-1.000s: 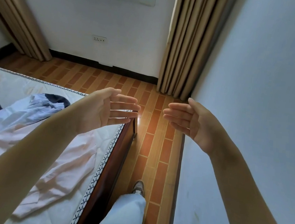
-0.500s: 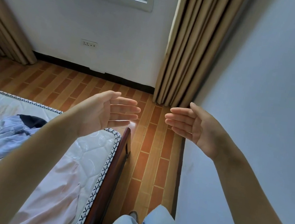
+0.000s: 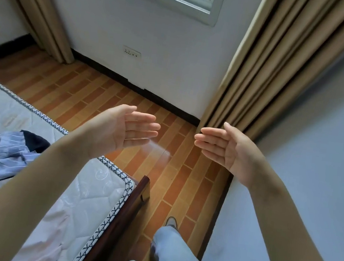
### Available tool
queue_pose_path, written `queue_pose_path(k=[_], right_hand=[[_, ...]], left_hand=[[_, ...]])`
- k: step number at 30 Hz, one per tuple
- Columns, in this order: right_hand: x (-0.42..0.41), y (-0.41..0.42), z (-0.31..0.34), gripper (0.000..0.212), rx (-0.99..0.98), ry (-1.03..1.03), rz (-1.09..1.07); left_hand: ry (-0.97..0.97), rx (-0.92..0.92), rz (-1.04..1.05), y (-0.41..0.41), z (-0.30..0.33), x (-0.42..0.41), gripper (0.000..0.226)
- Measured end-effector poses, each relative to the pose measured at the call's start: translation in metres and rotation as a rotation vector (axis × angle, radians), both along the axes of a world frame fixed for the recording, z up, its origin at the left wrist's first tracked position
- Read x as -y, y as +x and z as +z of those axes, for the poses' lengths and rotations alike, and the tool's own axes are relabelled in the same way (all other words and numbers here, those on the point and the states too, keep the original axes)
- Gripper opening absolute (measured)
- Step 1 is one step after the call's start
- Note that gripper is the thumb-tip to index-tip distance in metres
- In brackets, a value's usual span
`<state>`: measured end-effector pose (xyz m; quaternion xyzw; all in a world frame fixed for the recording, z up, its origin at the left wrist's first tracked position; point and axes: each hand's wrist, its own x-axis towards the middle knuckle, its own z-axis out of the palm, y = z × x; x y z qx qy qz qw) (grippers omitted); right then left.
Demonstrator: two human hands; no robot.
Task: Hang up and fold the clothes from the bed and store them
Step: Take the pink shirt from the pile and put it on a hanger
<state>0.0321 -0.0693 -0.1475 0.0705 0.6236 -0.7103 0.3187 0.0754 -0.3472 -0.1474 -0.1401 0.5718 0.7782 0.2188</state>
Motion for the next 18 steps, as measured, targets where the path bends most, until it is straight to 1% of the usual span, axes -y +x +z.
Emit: queue_pose_path(k=[6,11,14,18], right_hand=[[-0.003,-0.109,0.006,0.053,-0.010,-0.011,0.131],[0.008,-0.161,-0.008,0.054,0.028,0.001,0.264],[0.015,-0.191,-0.018,0.054,0.046,0.005,0.303],[0.033,-0.238,-0.024,0.054,0.047,-0.005,0.348]], left_hand=[[-0.010,-0.002,0.084,-0.070,0.004,-0.017,0.049],[0.003,0.079,0.182,-0.094,-0.006,-0.004,0.050],[-0.013,0.095,0.207,-0.115,-0.010,0.006,0.050],[0.017,0.103,0.265,-0.156,-0.016,0.021,0.050]])
